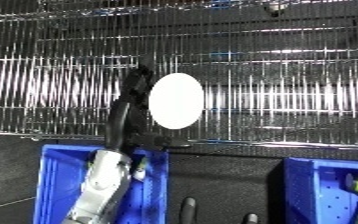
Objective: Pick up the object and place it into the box
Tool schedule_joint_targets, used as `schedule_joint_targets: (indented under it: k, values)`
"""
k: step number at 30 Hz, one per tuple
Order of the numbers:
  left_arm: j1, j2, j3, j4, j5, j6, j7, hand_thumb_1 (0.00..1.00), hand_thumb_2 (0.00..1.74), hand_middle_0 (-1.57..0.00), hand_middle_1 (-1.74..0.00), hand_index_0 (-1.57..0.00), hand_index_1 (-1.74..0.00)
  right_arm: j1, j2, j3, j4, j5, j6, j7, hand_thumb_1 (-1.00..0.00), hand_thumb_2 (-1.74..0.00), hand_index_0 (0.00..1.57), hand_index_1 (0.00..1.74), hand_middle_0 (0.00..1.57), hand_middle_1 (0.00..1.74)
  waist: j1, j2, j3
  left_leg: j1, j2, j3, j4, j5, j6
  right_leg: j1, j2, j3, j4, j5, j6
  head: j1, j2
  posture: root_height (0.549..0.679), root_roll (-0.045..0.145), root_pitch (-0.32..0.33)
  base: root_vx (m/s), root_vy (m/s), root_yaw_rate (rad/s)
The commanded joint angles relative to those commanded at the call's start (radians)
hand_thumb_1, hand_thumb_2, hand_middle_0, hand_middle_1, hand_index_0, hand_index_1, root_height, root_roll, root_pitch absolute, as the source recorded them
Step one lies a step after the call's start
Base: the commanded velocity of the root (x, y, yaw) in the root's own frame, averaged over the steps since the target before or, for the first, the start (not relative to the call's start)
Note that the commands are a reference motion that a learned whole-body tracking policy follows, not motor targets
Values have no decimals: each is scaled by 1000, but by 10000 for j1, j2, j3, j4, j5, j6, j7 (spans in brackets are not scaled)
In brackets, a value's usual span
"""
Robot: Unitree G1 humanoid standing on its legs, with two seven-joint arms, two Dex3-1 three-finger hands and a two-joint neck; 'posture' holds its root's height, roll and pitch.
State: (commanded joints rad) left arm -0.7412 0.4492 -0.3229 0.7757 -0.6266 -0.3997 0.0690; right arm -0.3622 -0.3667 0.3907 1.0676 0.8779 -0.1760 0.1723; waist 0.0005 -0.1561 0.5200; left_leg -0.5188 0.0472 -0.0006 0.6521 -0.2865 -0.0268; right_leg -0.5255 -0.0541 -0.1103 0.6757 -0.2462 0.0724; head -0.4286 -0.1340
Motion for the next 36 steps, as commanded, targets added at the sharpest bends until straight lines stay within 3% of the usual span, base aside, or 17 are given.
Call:
schedule_joint_targets:
  k: [15, 26, 31, 36]
  values:
    - [-476, 29, -8, 613, -4, 89, -265, 1000, 1740, -1570, -1740, -1570, -1740, 90, 163, 156, -150, 58, -169, -89, 0, 0, 0, 0, 0, 0, -105, -83, 0, -48, 18, 14, 87, -109, 12, -35, -24, 44, -11, 20, 62, -295, 48, 641, 0, 118, 6, 1, -4]
    - [-180, 232, 103, 675, -214, -158, -582, 1000, 1740, -1570, -1740, -1570, -1740, 100, 181, 43, 71, -78, -63, -113, 0, 0, 0, 0, 0, 0, 52, 159, 0, 208, -121, -37, -74, -85, 16, 126, -121, -57, 39, -127, -5, -251, 19, 641, 9, 108, -4, 6, 49]
    - [409, 487, 377, 22, -330, -466, -683, 1000, 1740, -1570, -1740, -1570, -1740, 354, 180, -151, 318, 11, -152, -116, 0, 0, 0, 0, 0, 0, 277, 355, 0, 274, -218, -113, -129, -71, 20, 205, -246, -159, 32, -170, -30, 232, -122, 642, 16, 105, -15, -12, 122]
    - [1675, 741, 651, -1138, 106, -791, -531, 1000, 1740, -1570, -1740, -1570, -1740, 744, 99, -513, 279, 169, -282, -216, 0, 0, 0, 0, 0, 0, 624, 673, 0, 297, -418, -254, -207, -27, 42, 259, -393, -306, 40, -208, -62, 1002, -184, 644, 25, 106, -15, -22, 155]
